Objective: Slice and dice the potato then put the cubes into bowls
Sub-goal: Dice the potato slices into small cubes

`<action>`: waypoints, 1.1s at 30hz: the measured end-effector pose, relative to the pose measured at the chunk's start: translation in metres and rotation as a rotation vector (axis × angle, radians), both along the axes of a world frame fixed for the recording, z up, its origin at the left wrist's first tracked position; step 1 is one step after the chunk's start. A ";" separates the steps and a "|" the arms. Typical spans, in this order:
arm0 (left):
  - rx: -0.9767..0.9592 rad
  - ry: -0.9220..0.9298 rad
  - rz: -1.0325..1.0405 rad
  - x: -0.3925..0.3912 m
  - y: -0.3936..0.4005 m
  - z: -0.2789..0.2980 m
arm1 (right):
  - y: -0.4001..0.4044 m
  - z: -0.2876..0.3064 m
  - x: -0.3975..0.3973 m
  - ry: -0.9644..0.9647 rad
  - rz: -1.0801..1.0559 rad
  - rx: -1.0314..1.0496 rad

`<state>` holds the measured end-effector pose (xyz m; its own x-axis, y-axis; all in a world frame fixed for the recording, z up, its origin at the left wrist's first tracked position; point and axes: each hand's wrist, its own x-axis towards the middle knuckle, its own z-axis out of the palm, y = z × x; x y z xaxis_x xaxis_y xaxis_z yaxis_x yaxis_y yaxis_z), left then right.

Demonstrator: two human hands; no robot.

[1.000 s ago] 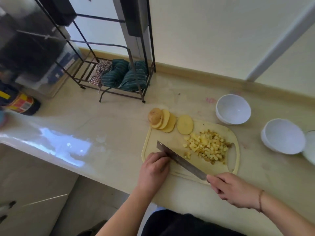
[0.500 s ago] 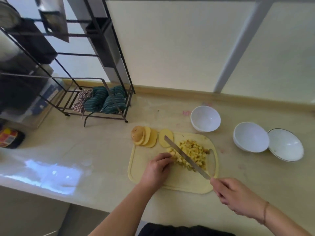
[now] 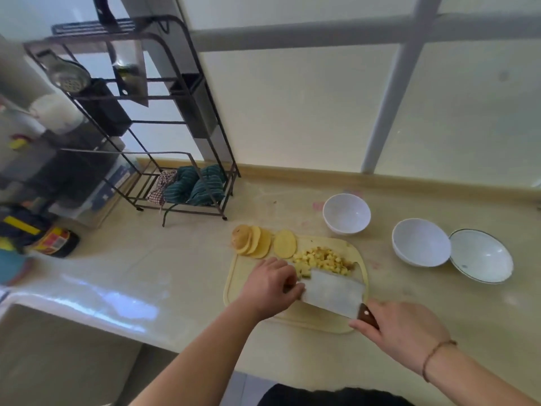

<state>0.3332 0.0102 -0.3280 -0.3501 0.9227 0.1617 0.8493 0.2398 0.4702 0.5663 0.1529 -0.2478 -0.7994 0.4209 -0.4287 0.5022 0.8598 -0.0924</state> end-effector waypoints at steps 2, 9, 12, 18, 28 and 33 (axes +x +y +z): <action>-0.038 -0.026 -0.016 -0.003 0.007 -0.005 | 0.001 -0.002 0.001 -0.003 0.017 0.002; -0.119 -0.073 -0.013 -0.007 0.024 -0.004 | -0.001 -0.006 0.002 0.012 0.016 0.030; -0.142 -0.067 -0.018 -0.006 0.031 -0.003 | -0.003 -0.002 0.003 -0.004 0.025 0.052; -0.198 -0.044 -0.053 -0.007 0.038 -0.005 | -0.006 0.000 0.004 -0.048 0.058 0.073; -0.242 0.128 -0.276 -0.048 0.068 0.012 | -0.011 0.016 0.008 -0.043 -0.087 -0.104; -0.732 0.301 -0.095 -0.083 0.089 0.016 | -0.013 0.027 0.005 -0.068 -0.139 -0.167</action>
